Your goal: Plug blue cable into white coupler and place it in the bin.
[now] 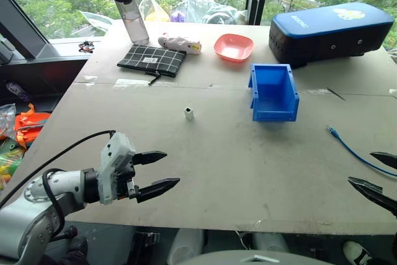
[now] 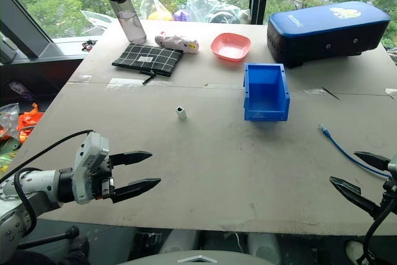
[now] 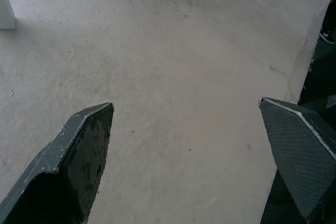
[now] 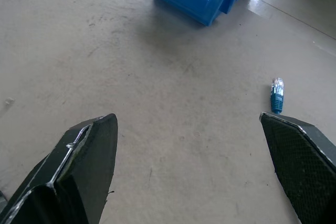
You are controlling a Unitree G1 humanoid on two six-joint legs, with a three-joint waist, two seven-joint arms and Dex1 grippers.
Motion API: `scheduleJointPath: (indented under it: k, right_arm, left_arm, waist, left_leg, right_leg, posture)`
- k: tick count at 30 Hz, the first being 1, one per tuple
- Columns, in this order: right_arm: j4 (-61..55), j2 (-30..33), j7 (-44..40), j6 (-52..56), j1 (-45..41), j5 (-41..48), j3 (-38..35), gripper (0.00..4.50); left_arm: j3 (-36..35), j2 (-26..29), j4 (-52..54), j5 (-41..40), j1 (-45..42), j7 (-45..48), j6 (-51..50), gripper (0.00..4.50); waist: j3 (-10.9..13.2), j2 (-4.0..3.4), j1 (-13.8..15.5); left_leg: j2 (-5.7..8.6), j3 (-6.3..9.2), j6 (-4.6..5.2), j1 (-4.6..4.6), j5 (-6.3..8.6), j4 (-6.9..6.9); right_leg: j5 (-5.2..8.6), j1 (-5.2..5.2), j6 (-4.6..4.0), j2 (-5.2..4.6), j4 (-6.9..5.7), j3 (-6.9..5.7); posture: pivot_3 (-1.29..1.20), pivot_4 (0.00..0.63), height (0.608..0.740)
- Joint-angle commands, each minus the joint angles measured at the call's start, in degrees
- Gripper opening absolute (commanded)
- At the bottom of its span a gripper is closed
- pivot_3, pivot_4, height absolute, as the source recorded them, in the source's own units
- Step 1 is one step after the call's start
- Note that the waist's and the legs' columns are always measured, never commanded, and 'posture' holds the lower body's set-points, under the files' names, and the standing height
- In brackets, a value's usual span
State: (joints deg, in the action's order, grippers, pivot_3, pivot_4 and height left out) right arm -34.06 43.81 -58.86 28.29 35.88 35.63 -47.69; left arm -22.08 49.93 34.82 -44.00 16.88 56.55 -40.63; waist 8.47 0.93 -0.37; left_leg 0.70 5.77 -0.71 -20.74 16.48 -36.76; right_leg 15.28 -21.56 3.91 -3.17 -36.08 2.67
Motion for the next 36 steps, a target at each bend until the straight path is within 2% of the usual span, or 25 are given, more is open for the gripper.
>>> scheduleJointPath:
  k: [1, 5, 10, 14, 20, 26, 34, 35, 36]
  right_arm:
    - [-2.6, -0.5, 3.1, 1.5, -1.3, 1.1, 0.8, 4.38]
    - [-4.8, -1.3, 11.5, 8.0, -5.3, 3.6, 2.9, 4.38]
    - [-4.5, 3.6, 18.3, 18.2, -11.1, 4.8, 6.0, 4.38]
    - [1.3, 10.1, 22.9, 26.1, -22.0, 2.8, 15.4, 4.38]
    - [16.4, 15.1, 27.0, 35.8, -40.9, -2.7, 32.6, 4.38]
    - [33.9, 15.3, 25.3, 36.7, -56.6, -9.9, 45.7, 4.38]
    - [45.0, 14.3, 18.8, 35.2, -66.6, -15.7, 55.4, 4.38]
    - [46.0, 14.0, 18.2, 35.1, -67.0, -16.2, 55.9, 3.86]
    - [46.6, 13.9, 17.5, 35.3, -67.3, -16.5, 56.4, 3.58]
  left_arm:
    - [-0.7, -1.7, 1.5, -3.4, -3.1, -3.6, -0.9, 4.5]
    - [-1.0, -5.5, 1.8, -12.4, -10.8, -13.3, -6.8, 4.5]
    - [0.2, -4.9, 4.4, -16.2, -15.5, -15.3, -7.3, 4.5]
    - [4.5, -2.1, 8.1, -12.3, -18.6, -9.0, -2.6, 4.5]
    - [9.7, -1.5, 8.6, -8.5, -23.1, -8.4, 0.2, 4.5]
    - [9.3, -2.0, 10.5, -8.6, -21.5, -10.4, 0.6, 4.5]
    - [7.5, -3.1, 14.8, -7.7, -13.7, -13.2, 2.9, 4.5]
    - [7.3, -3.1, 15.1, -7.6, -13.0, -13.4, 3.3, 4.5]
    - [6.8, -3.2, 15.3, -7.5, -12.1, -13.4, 3.7, 4.5]
  waist:
    - [0.0, 0.0, 0.0]
    - [0.0, 0.02, 0.2]
    - [0.0, 0.03, -0.2]
    - [0.0, 0.04, -0.4]
    - [0.0, 0.01, -0.3]
    - [0.0, -0.02, -0.4]
    - [0.0, -0.01, -0.5]
    - [0.0, -0.01, -0.4]
    - [0.0, 0.0, -0.4]
  left_leg:
    - [0.0, 0.0, 0.0, 0.0, 0.0, 0.0]
    - [-0.01, 0.07, 0.0, -0.03, 0.0, -0.09]
    - [0.09, 0.22, 0.0, -0.02, 0.0, -0.11]
    - [0.15, 0.02, 0.0, 0.0, -0.01, -0.12]
    - [0.16, -0.09, 0.0, -0.06, -0.01, -0.17]
    - [0.15, -0.12, 0.01, -0.09, 0.0, -0.21]
    - [0.12, -0.15, 0.05, -0.08, 0.02, -0.21]
    - [0.12, -0.14, 0.05, -0.06, 0.02, -0.23]
    - [0.12, -0.14, 0.05, -0.08, 0.02, -0.26]
  right_leg:
    - [0.0, 0.0, 0.0, 0.0, 0.0, 0.0]
    - [-0.12, 0.02, 0.15, -0.01, -0.02, -0.04]
    - [-0.14, 0.0, 0.18, -0.02, -0.03, 0.02]
    - [-0.15, -0.01, 0.15, 0.03, -0.02, 0.07]
    - [-0.16, -0.01, 0.14, 0.05, 0.0, 0.04]
    - [-0.17, -0.04, 0.16, 0.06, 0.04, 0.05]
    - [-0.18, -0.03, 0.16, 0.05, 0.06, 0.06]
    - [-0.17, -0.01, 0.16, 0.05, 0.06, 0.05]
    - [-0.18, -0.01, 0.16, 0.05, 0.06, 0.05]
  posture:
    - [0.0, 0.15, 0.736]
    - [0.0, 0.15, 0.736]
    - [0.0, 0.15, 0.736]
    - [0.0, 0.15, 0.736]
    - [0.0, 0.15, 0.736]
    - [0.0, 0.15, 0.736]
    - [0.0, 0.15, 0.736]
    - [0.0, 0.15, 0.736]
    - [0.0, 0.15, 0.736]
